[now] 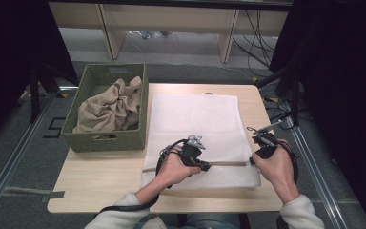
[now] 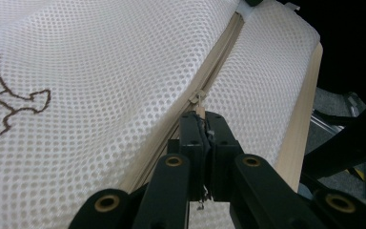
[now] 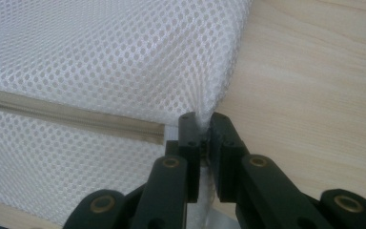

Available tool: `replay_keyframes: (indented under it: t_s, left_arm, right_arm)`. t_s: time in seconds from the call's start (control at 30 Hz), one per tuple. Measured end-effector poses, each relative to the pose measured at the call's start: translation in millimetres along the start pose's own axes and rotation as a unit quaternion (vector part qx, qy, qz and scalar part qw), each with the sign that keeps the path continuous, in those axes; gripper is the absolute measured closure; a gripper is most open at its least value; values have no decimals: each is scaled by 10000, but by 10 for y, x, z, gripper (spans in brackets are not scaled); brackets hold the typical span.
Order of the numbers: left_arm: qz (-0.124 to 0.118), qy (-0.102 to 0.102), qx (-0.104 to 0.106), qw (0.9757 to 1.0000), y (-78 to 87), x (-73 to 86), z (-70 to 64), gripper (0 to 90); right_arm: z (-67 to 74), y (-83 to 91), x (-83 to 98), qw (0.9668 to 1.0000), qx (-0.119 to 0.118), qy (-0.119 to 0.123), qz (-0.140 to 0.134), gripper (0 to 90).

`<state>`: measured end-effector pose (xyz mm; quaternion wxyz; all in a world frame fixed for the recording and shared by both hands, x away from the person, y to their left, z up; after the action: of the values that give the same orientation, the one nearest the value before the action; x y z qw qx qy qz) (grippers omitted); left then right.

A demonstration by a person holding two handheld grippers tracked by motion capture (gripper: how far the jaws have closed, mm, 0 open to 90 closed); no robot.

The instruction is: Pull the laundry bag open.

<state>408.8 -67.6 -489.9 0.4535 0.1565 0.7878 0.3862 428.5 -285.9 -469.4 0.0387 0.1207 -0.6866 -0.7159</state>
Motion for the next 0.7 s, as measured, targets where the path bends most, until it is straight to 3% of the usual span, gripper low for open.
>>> replay_keyframes:
  t_s: [0.2,0.43,0.47,0.53,0.57,0.6,0.7]
  left_arm:
    - [-8,2,-23,10000,34,30,15,866]
    - [-38,62,-40,10000,96,65,50,866]
    - [-39,63,-51,10000,101,70,53,866]
    - [-36,58,-63,10000,117,81,64,866]
    - [-42,81,-73,9999,126,88,69,866]
    - [-31,64,-71,9999,136,97,77,866]
    - [-34,89,-89,9999,159,119,93,866]
  right_arm:
    - [25,-11,-7,10000,-26,88,-7,848]
    - [-1,-13,-2,10000,21,10,10,848]
    - [56,3,14,9996,-55,-248,111,848]
    - [4,-16,-10,10000,14,69,-31,848]
    - [-11,-17,-9,9999,51,96,-25,848]
    - [14,-2,8,9998,59,-175,62,848]
    - [-5,-15,-1,10000,41,-30,18,848]
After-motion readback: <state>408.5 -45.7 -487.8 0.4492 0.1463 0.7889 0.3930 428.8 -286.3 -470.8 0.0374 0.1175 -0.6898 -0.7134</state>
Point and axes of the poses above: each handheld gripper's, and its own axes: y roughly backward along the jaws, x roughly out of its underside, z roughly to its left, the point moved 6 cm from there along -y, roughly forward along the jaws, and after that the axes turned 9 degrees about z, right-handed, at the moved point
